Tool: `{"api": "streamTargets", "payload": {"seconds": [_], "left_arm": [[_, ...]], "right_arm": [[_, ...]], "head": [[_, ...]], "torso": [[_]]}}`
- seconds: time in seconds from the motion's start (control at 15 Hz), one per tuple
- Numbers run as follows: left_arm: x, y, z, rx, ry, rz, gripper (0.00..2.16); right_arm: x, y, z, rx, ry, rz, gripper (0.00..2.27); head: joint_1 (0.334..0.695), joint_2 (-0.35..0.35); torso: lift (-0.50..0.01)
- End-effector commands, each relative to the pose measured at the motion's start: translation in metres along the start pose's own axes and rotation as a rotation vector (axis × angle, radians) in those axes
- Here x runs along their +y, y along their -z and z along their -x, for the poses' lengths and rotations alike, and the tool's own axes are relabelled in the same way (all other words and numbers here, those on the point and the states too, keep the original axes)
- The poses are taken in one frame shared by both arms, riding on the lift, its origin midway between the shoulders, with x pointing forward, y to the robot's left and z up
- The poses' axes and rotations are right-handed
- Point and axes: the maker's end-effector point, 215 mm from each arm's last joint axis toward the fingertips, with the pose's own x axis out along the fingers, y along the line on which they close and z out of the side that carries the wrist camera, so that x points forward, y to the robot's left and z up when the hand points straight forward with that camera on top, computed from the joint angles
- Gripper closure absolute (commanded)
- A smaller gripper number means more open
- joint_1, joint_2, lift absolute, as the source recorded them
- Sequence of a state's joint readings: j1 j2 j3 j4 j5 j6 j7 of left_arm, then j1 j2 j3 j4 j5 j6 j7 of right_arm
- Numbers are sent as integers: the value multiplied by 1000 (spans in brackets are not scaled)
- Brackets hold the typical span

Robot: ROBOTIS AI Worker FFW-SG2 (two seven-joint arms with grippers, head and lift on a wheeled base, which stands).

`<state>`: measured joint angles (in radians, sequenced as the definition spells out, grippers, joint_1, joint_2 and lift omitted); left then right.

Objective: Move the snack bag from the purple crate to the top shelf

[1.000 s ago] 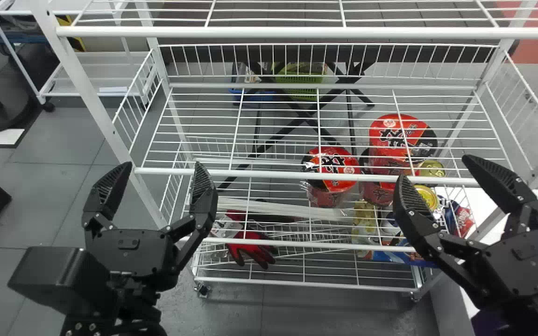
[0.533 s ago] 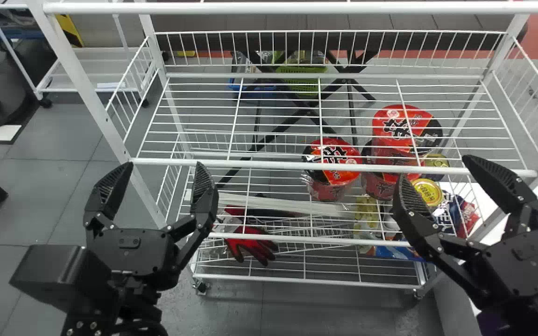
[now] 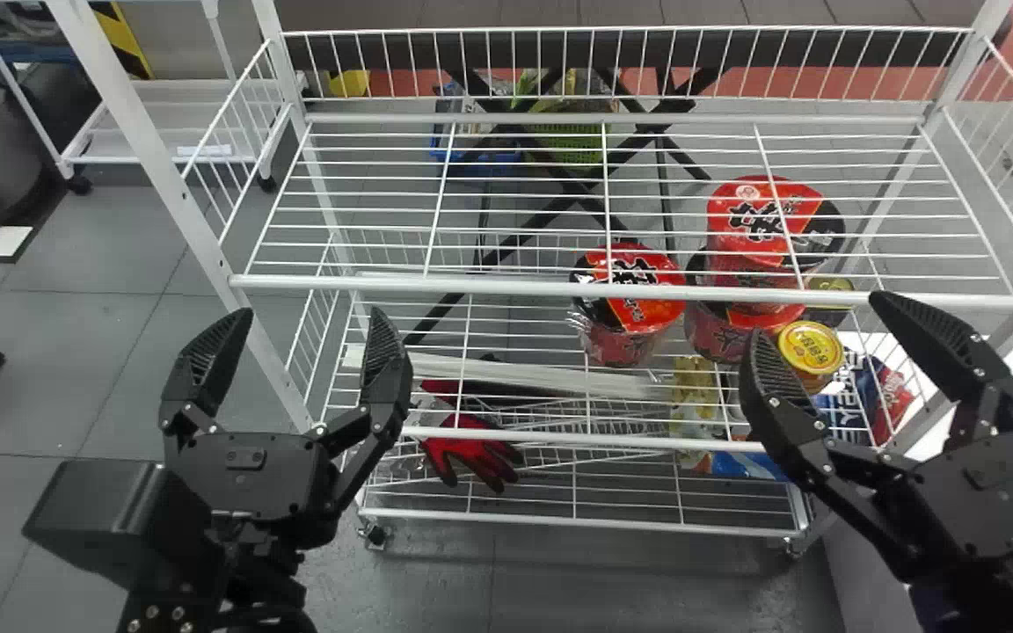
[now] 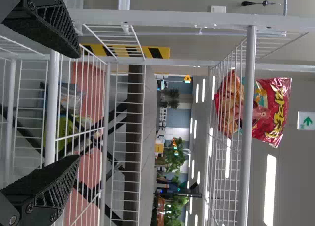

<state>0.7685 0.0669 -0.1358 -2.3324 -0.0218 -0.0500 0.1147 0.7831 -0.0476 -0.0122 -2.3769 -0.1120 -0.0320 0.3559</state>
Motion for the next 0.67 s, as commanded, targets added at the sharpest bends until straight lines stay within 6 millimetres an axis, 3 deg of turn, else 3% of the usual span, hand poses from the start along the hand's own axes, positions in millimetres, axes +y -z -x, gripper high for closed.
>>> {"api": "streamTargets", "payload": {"seconds": [0.0,0.4,0.47,0.6], "left_arm": [[0,1,0,3,1,-1,83],[0,4,0,6,5,2,83],[0,3,-1,4,4,3,83],[0,3,-1,4,5,3,83]], "right_arm": [[0,1,0,2,0,-1,124],[1,1,-1,-3,-4,-9,117],[4,-6,0,-35,-31,-17,110],[3,3,-2,-1,-30,-19,124]], "head": [[695,46],[695,46],[695,46],[695,53]], "torso": [[-436],[-460],[-454],[-456]]}}
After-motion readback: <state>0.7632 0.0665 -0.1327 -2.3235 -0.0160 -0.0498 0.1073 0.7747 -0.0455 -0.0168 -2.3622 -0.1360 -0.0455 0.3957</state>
